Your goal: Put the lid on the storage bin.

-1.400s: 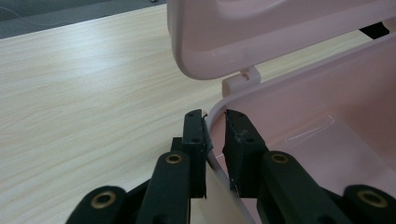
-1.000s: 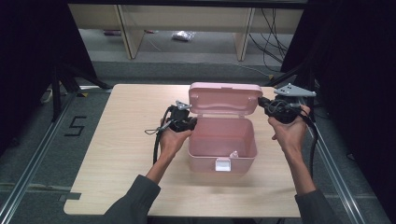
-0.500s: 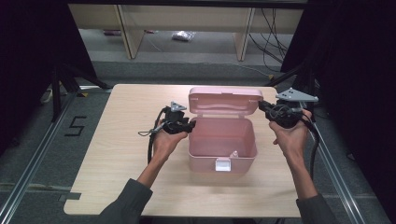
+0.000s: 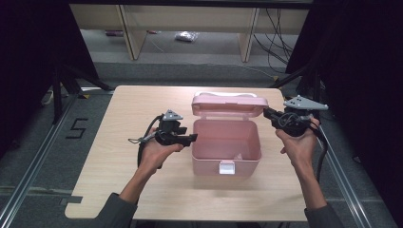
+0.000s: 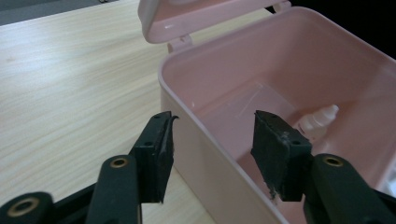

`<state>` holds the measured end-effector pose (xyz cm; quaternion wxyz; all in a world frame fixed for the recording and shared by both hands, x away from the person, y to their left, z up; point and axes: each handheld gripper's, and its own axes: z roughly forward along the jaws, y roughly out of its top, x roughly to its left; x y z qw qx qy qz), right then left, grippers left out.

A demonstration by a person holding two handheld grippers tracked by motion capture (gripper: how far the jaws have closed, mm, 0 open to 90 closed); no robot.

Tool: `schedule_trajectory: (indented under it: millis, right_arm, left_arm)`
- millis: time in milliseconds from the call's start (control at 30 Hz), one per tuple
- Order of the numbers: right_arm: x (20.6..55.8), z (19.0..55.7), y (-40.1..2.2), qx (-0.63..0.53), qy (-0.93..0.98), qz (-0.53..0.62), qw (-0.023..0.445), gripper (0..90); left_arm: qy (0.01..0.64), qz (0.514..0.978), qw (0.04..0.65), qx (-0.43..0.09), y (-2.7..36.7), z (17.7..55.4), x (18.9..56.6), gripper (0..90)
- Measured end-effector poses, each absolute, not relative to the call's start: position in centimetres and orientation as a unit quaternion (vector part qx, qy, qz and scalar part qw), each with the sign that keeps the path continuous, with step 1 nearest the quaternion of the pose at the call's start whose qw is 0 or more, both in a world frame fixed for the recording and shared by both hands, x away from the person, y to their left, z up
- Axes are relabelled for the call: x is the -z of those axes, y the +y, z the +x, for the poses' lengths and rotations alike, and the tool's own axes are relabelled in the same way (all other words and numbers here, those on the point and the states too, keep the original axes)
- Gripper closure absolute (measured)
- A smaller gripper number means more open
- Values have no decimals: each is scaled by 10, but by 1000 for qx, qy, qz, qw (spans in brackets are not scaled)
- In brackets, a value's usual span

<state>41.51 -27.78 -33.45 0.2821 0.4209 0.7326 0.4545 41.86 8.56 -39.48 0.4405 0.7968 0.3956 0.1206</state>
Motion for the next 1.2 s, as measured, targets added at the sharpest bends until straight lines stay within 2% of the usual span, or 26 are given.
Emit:
schedule_trajectory:
  millis: [67,267,300,433,533,700,800,867,900,933,1200]
  right_arm:
    - [335,413,-277,-457,731,427,271,857]
    - [338,411,-280,-458,733,418,280,852]
    - [338,408,-278,-461,727,435,264,850]
    - [339,405,-281,-466,731,430,251,848]
    - [342,405,-283,-466,731,426,259,847]
    - [343,400,-284,-465,738,428,235,846]
    - [344,399,-287,-459,747,418,240,848]
    - [346,396,-286,-469,739,430,222,855]
    - [346,396,-289,-462,747,416,236,858]
    - [347,394,-288,-462,743,430,222,859]
    - [352,388,-290,-463,748,422,218,862]
  left_arm:
    - [390,802,436,-121,88,414,395,445]
    - [381,804,442,-112,94,400,395,389]
    - [379,805,442,-115,94,398,395,387]
    - [379,804,443,-116,98,390,394,383]
    - [377,806,442,-115,101,386,395,384]
    - [376,808,438,-117,106,380,399,384]
    - [377,808,438,-117,108,375,401,383]
    - [371,813,435,-116,110,373,402,383]
    - [373,811,436,-117,110,372,403,383]
    - [373,811,436,-118,110,370,403,383]
    - [371,812,437,-110,114,364,408,377]
